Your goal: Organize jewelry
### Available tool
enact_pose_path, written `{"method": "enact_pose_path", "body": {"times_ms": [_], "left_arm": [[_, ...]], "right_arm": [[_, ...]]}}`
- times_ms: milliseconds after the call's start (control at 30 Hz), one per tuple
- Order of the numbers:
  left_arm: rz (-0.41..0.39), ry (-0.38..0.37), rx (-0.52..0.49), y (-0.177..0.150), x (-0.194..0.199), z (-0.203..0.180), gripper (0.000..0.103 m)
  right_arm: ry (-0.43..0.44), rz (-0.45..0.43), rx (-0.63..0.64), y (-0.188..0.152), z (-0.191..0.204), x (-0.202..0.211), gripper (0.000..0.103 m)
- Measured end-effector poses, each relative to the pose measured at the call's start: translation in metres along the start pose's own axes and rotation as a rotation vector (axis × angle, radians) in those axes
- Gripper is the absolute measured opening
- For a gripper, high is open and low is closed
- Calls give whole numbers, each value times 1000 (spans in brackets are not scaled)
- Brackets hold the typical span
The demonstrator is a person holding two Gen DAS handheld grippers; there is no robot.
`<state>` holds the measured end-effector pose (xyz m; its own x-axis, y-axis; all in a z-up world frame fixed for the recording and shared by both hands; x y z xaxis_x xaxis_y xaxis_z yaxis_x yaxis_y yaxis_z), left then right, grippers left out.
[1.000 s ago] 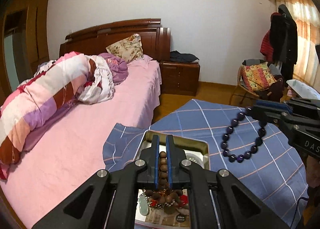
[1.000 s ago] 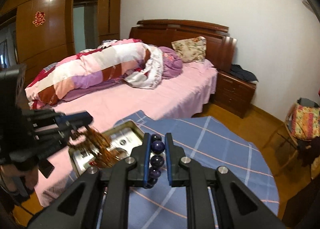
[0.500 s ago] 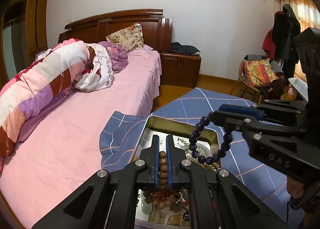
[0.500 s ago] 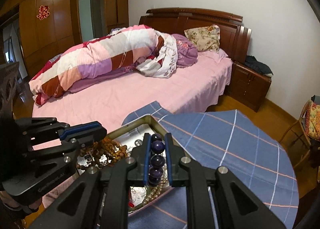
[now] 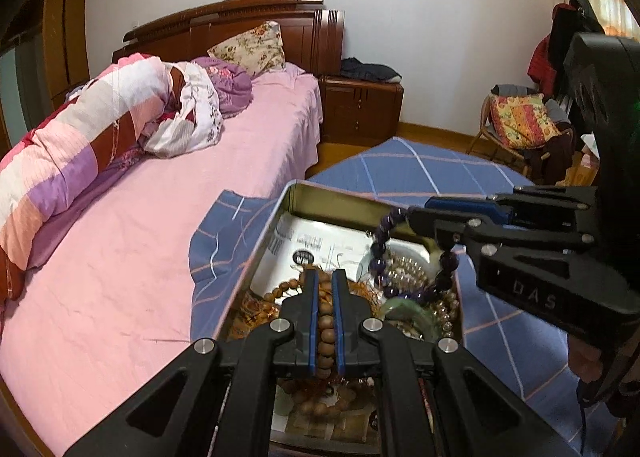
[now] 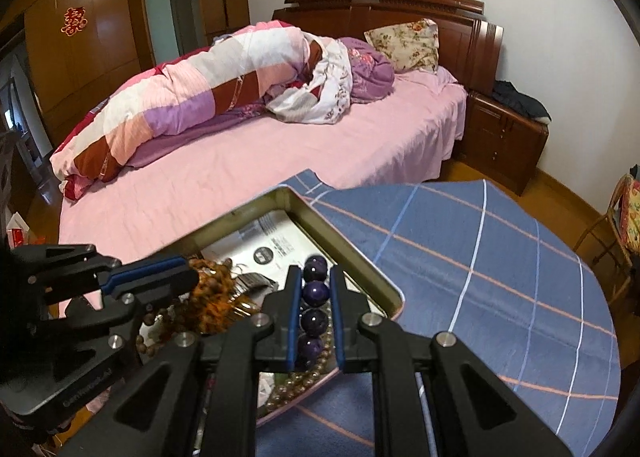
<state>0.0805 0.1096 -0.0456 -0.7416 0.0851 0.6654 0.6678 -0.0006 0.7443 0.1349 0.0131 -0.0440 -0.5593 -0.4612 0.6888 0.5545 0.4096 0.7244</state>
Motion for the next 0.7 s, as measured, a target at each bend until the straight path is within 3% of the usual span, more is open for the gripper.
{"method": "enact_pose_path", "body": {"times_ms": [367, 433, 467, 500, 533, 567, 600, 700], "left_arm": [[13, 13, -16, -9, -4, -4, 6], [17, 12, -32, -10, -3, -9, 7], [15, 14, -37, -11, -1, -11, 13], [10, 19, -42, -11, 2, -13, 30], [-1, 32, -45, -12, 6, -15, 44], [-30, 57, -43, -13, 14, -17, 73], [-54, 70, -40, -13, 20, -17, 86], [-94, 64, -30, -12, 38, -19, 87]], "right_arm": [[9, 35, -11, -5, -6, -11, 16], [17, 28, -25, -6, -8, -10, 24], [26, 30, -33, -7, -9, -10, 32], [34, 28, -41, -8, -10, -9, 55], [36, 16, -46, -9, -11, -6, 70], [31, -5, -49, -10, -12, 0, 71], [22, -12, -49, -11, -12, 4, 71], [5, -29, -70, -14, -18, 19, 71]]}}
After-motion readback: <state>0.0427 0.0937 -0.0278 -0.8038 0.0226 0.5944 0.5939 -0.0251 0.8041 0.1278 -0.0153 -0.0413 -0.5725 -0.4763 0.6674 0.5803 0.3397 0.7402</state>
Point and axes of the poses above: each gripper's, at about its wrist camera, not at the fingertips, and x roughly against the way its jaws point, z to its left, y to its top, the point moved 2 cm from there along -x, roughly the way its jaws point
